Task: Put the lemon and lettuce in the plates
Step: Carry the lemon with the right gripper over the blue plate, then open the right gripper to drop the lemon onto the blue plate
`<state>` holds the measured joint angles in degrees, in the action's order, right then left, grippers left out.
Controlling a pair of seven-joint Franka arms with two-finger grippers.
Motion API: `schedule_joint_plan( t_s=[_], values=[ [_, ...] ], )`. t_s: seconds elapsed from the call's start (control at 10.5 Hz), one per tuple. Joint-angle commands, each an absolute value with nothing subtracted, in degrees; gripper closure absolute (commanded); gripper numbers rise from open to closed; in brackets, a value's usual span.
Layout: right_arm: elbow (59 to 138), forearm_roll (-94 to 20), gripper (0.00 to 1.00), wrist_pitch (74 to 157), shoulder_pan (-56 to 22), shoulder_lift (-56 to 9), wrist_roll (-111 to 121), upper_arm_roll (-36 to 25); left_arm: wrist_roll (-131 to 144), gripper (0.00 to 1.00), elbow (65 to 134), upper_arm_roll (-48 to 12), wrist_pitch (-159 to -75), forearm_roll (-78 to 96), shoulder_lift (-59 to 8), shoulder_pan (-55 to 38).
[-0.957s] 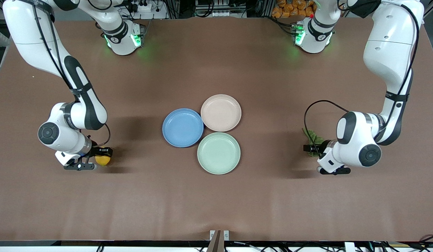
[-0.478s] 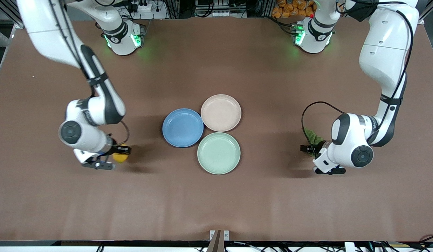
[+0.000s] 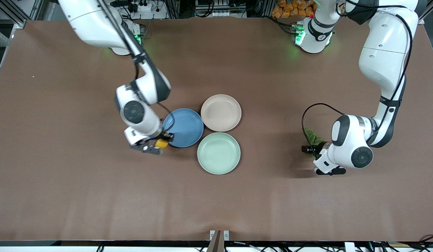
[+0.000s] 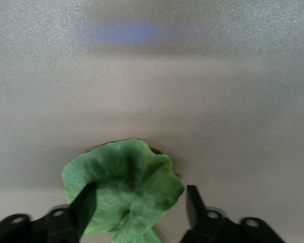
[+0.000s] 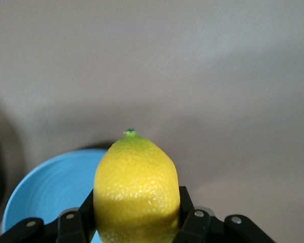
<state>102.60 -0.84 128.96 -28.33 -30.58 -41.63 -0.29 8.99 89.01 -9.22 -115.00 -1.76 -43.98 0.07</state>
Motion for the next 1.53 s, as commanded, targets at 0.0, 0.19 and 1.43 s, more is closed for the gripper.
schedule_joint_plan(
  t_s=[0.0, 0.19, 1.43],
  values=[
    [103.27, -1.41, 1.00, 128.67, -32.67, -31.11, -44.38, -0.88, 10.11, 0.37, 88.95, -9.32, -115.58, -3.25, -43.94, 0.09],
    [103.71, -1.41, 1.00, 128.76, -34.35, -31.38, -46.40, -0.79, 10.02, 0.46, 88.77, -9.32, -115.49, -3.25, -43.86, 0.18],
    [92.32, -0.79, 0.00, 106.14, -27.27, -20.49, -35.36, -7.21, 13.68, 1.00, 85.78, -10.28, -100.22, 5.69, -33.95, -1.31]
  ],
)
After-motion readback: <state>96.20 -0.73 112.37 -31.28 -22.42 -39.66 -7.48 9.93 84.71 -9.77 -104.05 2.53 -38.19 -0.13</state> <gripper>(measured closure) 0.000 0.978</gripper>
